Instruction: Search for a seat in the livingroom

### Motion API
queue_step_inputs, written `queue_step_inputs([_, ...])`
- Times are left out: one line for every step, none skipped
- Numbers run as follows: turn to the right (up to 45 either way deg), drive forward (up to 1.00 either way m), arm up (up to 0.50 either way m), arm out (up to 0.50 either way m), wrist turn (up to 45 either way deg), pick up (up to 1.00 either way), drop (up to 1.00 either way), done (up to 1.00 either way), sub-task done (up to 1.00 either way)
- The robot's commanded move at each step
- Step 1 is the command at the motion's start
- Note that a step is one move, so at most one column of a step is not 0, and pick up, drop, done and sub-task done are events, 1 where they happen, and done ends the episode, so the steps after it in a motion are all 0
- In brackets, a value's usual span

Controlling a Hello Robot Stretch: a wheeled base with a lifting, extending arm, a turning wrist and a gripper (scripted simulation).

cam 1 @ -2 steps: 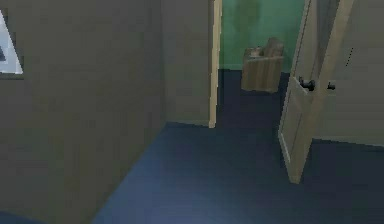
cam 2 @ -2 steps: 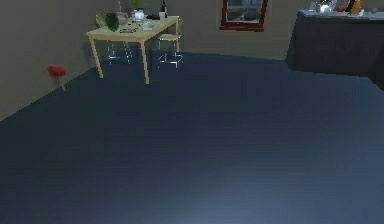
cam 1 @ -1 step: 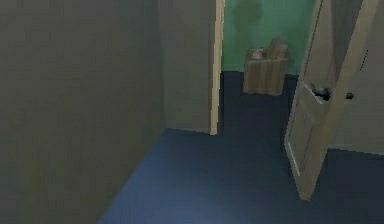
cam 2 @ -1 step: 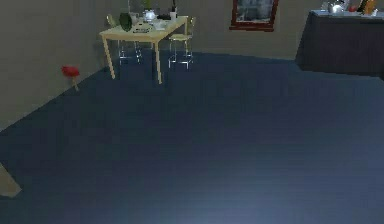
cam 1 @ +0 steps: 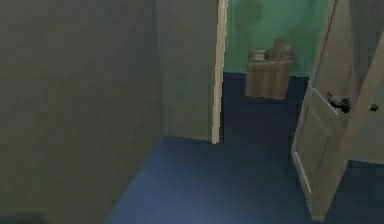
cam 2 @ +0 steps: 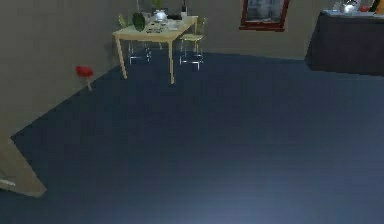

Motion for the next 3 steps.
queue_step_inputs([21.0,0.00,0.00,0.00,0.0,0.00,0.00,0.00,0.00])
queue_step_inputs([0.0,1.00,0.00,0.00,0.0,0.00,0.00,0.00,0.00])
queue_step_inputs([0.0,1.00,0.00,0.00,0.0,0.00,0.00,0.00,0.00])
